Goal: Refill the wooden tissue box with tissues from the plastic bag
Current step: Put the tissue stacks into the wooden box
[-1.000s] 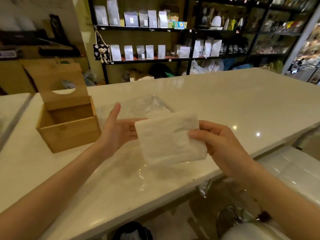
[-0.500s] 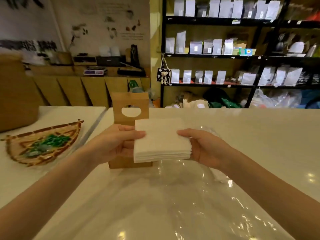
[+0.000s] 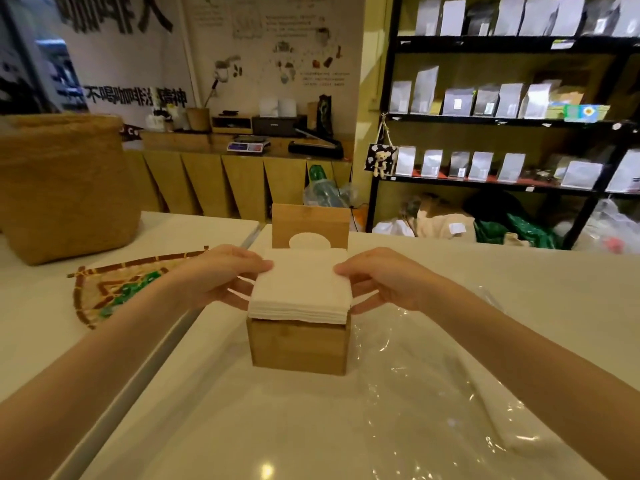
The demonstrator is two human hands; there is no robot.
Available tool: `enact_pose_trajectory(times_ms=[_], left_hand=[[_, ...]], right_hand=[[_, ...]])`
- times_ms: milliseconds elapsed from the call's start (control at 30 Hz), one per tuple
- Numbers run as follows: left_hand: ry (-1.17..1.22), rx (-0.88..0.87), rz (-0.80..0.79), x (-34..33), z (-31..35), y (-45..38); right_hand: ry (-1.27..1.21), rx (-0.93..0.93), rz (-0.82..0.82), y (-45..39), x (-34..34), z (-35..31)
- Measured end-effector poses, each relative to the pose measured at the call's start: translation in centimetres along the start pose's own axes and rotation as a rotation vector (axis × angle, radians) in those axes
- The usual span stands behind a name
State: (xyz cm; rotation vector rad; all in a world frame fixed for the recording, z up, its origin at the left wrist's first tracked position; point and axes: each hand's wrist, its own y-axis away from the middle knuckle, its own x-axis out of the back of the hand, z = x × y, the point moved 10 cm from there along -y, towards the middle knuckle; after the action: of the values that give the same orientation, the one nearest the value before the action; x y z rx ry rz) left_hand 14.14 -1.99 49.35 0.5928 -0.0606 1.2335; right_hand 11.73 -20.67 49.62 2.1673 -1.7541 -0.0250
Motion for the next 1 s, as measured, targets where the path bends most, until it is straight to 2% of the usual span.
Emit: enact_pose_trajectory(times_ms=[267,467,600,833,1000], left_hand=[[-0.150,-0.012,0.199,0.9,1.4,-0.2],[-0.230,-0.013,0.274,1.2,1.1,-1.3],[-0.272,-0.025,0.314,1.5,0.9,-1.8],[-0.806,-0.166,0.475,0.3,3.2,-1.0],[-0.990,-0.150,0.425,-1.3,2.7,-1.2]], right_hand=[[0.236,0.059,0.234,-0.9,2.2,-0.4],[0.260,0.083,0.319,-1.3,3.0,-0.1],[0.438,0.155,0.369,-1.7,2.9,-1.0],[0.766,0.155,0.412,-1.6,1.0,-1.8],[1.008,0.118,0.426,-0.8,-0.5,-2.3]])
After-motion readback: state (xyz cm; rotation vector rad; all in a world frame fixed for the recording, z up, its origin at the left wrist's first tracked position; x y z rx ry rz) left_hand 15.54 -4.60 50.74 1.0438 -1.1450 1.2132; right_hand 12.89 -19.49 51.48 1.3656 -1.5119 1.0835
